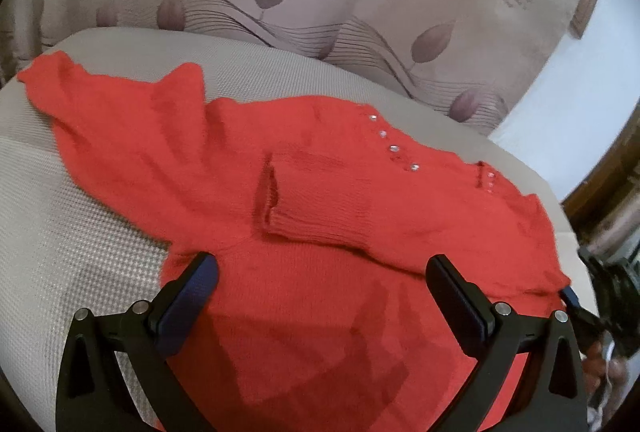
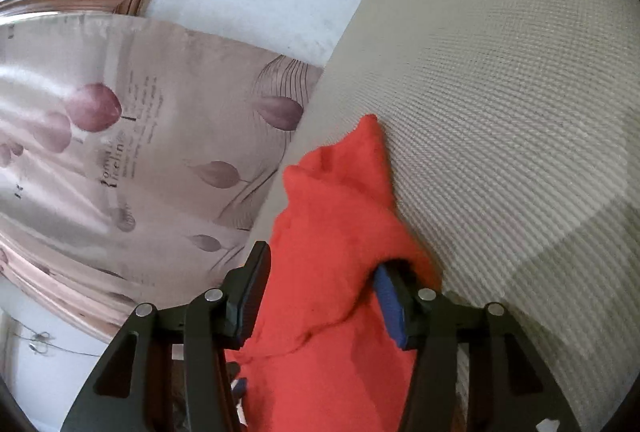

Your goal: Fold small clothes

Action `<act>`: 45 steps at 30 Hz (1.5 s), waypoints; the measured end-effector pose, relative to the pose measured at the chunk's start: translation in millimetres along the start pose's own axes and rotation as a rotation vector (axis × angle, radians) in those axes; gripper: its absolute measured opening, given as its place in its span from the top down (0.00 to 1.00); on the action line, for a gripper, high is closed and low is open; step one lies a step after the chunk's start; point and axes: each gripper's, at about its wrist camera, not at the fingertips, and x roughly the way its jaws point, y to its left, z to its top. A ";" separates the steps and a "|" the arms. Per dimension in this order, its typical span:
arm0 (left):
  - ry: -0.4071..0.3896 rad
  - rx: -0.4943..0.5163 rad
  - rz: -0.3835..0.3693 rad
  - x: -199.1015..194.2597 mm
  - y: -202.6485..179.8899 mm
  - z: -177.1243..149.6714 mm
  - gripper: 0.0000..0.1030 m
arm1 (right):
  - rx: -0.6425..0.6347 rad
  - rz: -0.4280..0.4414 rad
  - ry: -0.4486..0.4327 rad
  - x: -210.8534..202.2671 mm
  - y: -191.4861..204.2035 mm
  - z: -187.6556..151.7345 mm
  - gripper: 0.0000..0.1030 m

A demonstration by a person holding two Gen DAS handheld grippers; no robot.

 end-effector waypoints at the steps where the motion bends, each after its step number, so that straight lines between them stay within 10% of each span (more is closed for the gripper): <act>1: 0.000 0.004 -0.017 -1.0 0.6 0.9 0.01 | -0.011 0.006 0.002 0.5 2.5 0.6 0.52; 10: 0.023 0.010 -0.078 12.7 4.0 18.0 0.11 | -0.071 0.048 0.049 8.6 5.5 -11.2 0.52; 15: 0.041 -0.110 -0.186 29.3 19.7 31.0 0.61 | -0.109 0.042 0.051 9.2 8.7 -14.8 0.52; 17: 0.053 -0.115 -0.181 34.6 20.8 33.0 0.95 | -0.113 0.040 0.049 9.2 9.6 -15.4 0.52; 26: -0.180 -0.058 -0.144 -24.5 22.3 54.1 0.96 | 0.041 0.202 0.036 -4.0 -10.6 -5.8 0.43; 34: -0.150 -0.026 -0.026 -14.0 16.5 41.4 0.96 | 0.067 0.193 0.031 4.5 -1.3 -12.3 0.39; 38: -0.109 -0.058 0.044 4.3 21.6 32.6 0.95 | 0.072 0.072 -0.047 -7.5 1.4 -9.3 0.53; 41: -0.077 -0.061 0.062 12.0 23.2 29.2 0.96 | -0.104 -0.051 -0.081 -18.0 21.7 -12.4 0.90; 45: -0.085 -0.074 0.106 10.0 26.4 28.2 0.95 | -0.195 -0.042 -0.079 -30.7 33.5 -22.2 0.92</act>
